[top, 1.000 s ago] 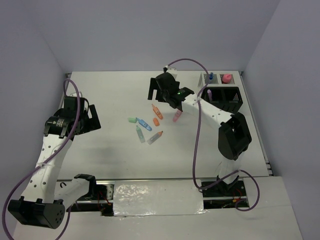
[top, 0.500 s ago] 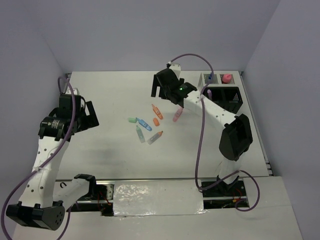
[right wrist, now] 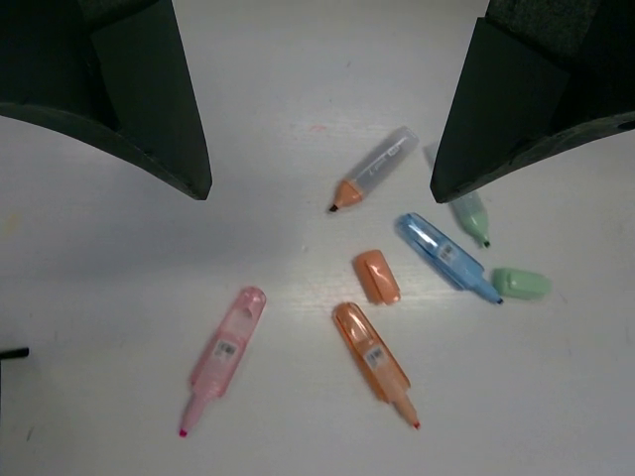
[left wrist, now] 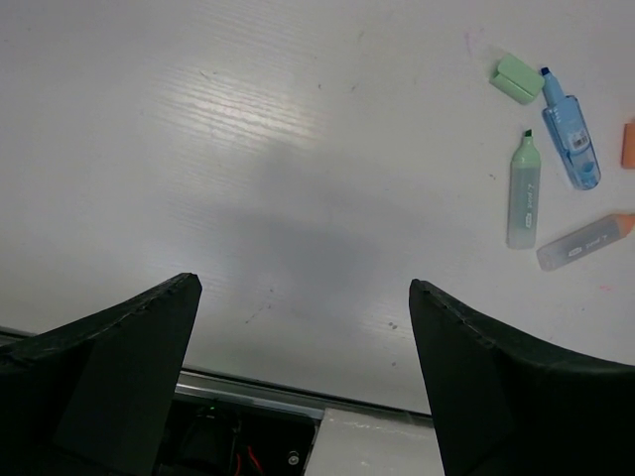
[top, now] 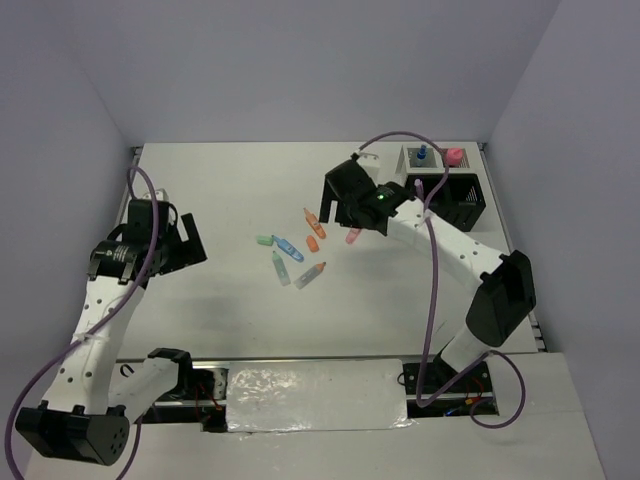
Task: Sort the stationery into containers
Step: Pick up the pen from the center of the board.
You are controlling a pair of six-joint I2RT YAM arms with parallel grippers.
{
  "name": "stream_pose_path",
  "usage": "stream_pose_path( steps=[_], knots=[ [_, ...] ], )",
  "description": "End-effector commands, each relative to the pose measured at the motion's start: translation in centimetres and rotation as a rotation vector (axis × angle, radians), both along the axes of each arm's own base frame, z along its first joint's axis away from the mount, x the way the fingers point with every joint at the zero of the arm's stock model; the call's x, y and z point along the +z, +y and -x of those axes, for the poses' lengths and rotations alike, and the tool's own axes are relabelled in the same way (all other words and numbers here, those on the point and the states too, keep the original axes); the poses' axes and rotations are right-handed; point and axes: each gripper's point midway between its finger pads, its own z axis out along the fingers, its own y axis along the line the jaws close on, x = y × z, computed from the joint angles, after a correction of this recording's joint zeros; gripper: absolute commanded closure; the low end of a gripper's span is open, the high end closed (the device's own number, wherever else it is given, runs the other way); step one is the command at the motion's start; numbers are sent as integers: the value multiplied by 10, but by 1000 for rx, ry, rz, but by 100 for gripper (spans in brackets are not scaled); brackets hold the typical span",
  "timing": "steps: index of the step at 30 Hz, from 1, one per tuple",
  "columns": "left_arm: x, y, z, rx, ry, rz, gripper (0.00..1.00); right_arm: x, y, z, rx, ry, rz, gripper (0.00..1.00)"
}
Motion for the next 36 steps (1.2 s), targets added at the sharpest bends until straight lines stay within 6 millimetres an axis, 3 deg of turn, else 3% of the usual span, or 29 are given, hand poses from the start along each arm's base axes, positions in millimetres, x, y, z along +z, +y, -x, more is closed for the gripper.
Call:
stream_pose_path(
  steps=[1, 8, 20, 25, 29, 36],
  knots=[
    [5, -15, -16, -17, -49, 88, 1, -27, 3, 24, -14, 78, 47, 0],
    [2, -26, -39, -61, -50, 119, 1, -63, 20, 51, -153, 211, 0, 0],
    [-5, -42, -44, -174, -26, 159, 1, -128, 48, 58, -378, 371, -42, 10],
    [-7, -47, -41, -199, -22, 176, 1, -125, 69, 59, -383, 352, -81, 22],
    [-8, -53, -38, -203, -17, 212, 1, -128, 89, 55, -380, 351, -79, 22],
    [-5, -55, -35, -197, -16, 227, 1, -138, 98, 63, -408, 371, -30, 22]
  ],
)
